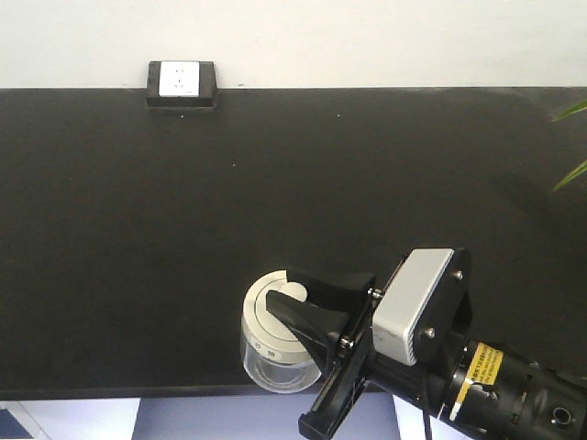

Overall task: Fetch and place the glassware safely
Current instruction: 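Hold the jar in the right gripper while the base turns to the black bench top, then hold the jar still above the bench top in the right gripper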

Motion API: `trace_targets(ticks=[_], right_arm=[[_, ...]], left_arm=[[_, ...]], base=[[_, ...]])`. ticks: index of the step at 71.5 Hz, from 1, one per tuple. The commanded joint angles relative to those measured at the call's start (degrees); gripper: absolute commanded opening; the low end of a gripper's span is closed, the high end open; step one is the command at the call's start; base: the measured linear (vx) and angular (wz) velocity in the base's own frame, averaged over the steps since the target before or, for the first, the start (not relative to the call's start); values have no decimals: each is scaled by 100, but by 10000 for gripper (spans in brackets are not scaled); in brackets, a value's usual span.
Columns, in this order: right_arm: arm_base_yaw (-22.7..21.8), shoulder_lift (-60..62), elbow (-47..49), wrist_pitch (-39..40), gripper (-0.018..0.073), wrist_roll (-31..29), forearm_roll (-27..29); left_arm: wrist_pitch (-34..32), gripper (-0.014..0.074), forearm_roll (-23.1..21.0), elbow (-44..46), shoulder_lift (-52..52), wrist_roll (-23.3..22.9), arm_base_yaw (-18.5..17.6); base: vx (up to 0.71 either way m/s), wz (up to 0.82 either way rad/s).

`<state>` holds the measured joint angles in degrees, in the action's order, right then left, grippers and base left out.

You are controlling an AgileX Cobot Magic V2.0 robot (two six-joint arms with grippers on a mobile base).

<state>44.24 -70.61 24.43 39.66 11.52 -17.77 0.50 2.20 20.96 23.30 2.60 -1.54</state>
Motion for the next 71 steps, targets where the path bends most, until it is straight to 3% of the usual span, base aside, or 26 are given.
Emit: trace_targets(ticks=[1, 71], right_arm=[[8, 170, 171, 610, -3, -32, 80], [8, 170, 171, 610, -3, -32, 80]], left_arm=[[-407, -7, -38, 148, 43, -31, 3], [-407, -7, -38, 148, 43, -31, 3]], base=[[16, 9], [7, 3]])
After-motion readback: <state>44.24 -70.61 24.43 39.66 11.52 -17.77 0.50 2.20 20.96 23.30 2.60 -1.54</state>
